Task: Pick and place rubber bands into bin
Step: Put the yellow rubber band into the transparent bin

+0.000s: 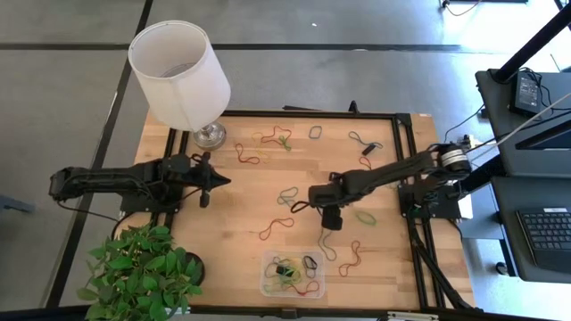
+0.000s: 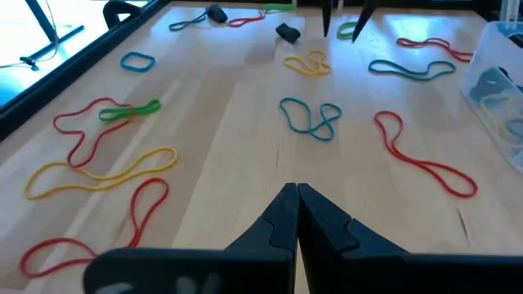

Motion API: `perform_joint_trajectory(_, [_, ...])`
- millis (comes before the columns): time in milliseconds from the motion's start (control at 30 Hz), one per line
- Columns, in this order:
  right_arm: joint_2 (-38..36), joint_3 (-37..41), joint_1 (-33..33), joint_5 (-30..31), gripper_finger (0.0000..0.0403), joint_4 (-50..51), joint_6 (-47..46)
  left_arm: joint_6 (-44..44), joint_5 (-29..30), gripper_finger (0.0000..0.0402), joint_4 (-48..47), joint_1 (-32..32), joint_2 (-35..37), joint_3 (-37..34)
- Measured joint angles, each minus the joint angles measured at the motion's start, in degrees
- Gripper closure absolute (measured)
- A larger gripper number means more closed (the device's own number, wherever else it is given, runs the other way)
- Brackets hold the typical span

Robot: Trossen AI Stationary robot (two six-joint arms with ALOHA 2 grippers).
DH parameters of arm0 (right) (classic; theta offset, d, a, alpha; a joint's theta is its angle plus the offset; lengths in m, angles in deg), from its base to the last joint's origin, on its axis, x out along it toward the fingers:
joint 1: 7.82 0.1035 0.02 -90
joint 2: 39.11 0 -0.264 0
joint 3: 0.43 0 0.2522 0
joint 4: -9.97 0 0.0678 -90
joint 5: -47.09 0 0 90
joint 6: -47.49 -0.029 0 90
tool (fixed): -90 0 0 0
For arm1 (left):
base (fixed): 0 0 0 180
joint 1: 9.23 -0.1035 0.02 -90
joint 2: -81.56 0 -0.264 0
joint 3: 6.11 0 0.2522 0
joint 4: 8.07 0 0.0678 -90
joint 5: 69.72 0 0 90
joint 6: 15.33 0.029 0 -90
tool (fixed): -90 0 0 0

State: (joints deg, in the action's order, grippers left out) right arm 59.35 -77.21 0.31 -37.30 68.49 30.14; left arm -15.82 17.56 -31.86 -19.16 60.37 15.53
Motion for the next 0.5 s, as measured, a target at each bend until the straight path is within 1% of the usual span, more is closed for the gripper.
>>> perform_joint_trajectory(133, [2.1, -0.02, -1.46, -0.22, 0.0207, -0.11, 2.44, -1.51, 0.02, 0.0399, 0.0, 0.04, 0.0, 0.0])
perform_joint_trajectory(367, [5.5, -0.02, -4.7, -0.36, 0.0236, -2.14, 8.4, -5.31, 0.06, 0.0399, 0.0, 0.04, -0.02, 0.0])
perform_joint_trajectory(500, [8.35, -0.19, -6.22, -4.68, 0.0256, -2.38, 10.3, -8.73, -0.48, 0.0399, -0.01, 0.06, -0.04, 0.0])
